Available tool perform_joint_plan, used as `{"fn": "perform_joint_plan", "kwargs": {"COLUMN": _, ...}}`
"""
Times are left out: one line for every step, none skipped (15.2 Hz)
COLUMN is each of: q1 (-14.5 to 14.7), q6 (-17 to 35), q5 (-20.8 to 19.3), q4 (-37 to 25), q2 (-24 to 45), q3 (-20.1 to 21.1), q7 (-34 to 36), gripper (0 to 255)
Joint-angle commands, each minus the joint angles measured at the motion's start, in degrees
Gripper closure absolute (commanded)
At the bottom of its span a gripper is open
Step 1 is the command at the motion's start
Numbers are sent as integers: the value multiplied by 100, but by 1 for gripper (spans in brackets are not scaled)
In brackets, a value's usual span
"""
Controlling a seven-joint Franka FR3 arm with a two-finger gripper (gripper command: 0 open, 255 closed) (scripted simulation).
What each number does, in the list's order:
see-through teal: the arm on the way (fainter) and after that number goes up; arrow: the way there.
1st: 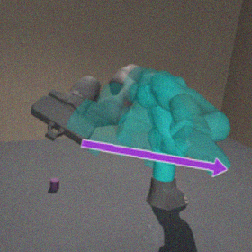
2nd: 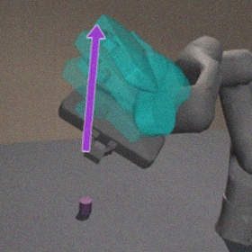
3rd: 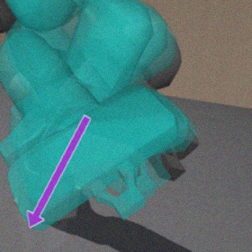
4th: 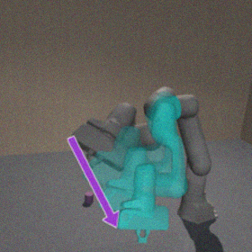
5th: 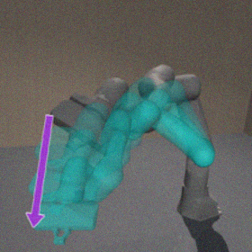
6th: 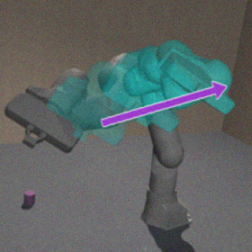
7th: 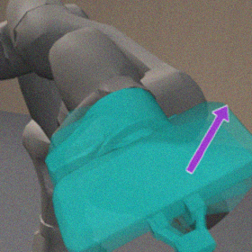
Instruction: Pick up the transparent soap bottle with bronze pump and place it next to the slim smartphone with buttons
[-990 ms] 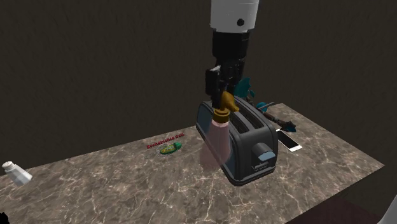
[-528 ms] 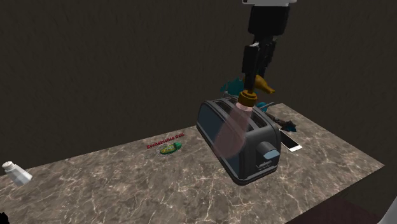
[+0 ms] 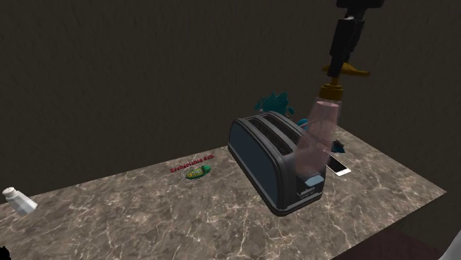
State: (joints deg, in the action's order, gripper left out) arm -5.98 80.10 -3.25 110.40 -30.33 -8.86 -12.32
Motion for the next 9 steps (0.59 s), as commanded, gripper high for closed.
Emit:
{"fn": "perform_joint_plan", "kwargs": {"q1": -66, "q6": -202, "q5": -103, "q4": -159, "q2": -51, "q3": -181, "q7": -254, "gripper": 255}}
{"fn": "perform_joint_plan", "kwargs": {"q1": -95, "q6": -310, "q5": -152, "q4": -252, "q2": -71, "q3": -264, "q7": -372, "gripper": 255}}
{"fn": "perform_joint_plan", "kwargs": {"q1": -124, "q6": -416, "q5": -201, "q4": -353, "q2": -85, "q3": -348, "q7": -492, "gripper": 255}}
{"fn": "perform_joint_plan", "kwargs": {"q1": -150, "q6": -522, "q5": -251, "q4": -460, "q2": -91, "q3": -434, "q7": -614, "gripper": 255}}
{"fn": "perform_joint_plan", "kwargs": {"q1": -175, "q6": -628, "q5": -301, "q4": -574, "q2": -92, "q3": -522, "q7": -739, "gripper": 255}}
{"fn": "perform_joint_plan", "kwargs": {"q1": -199, "q6": -733, "q5": -351, "q4": -695, "q2": -85, "q3": -610, "q7": -866, "gripper": 255}}
{"fn": "perform_joint_plan", "kwargs": {"q1": -221, "q6": -837, "q5": -401, "q4": -824, "q2": -72, "q3": -701, "q7": -997, "gripper": 255}}
{"fn": "perform_joint_plan", "kwargs": {"q1": -242, "q6": -941, "q5": -450, "q4": -960, "q2": -52, "q3": -794, "q7": -1130, "gripper": 255}}
{"fn": "perform_joint_plan", "kwargs": {"q1": -261, "q6": -1044, "q5": -499, "q4": -1103, "q2": -24, "q3": -889, "q7": -1266, "gripper": 255}}
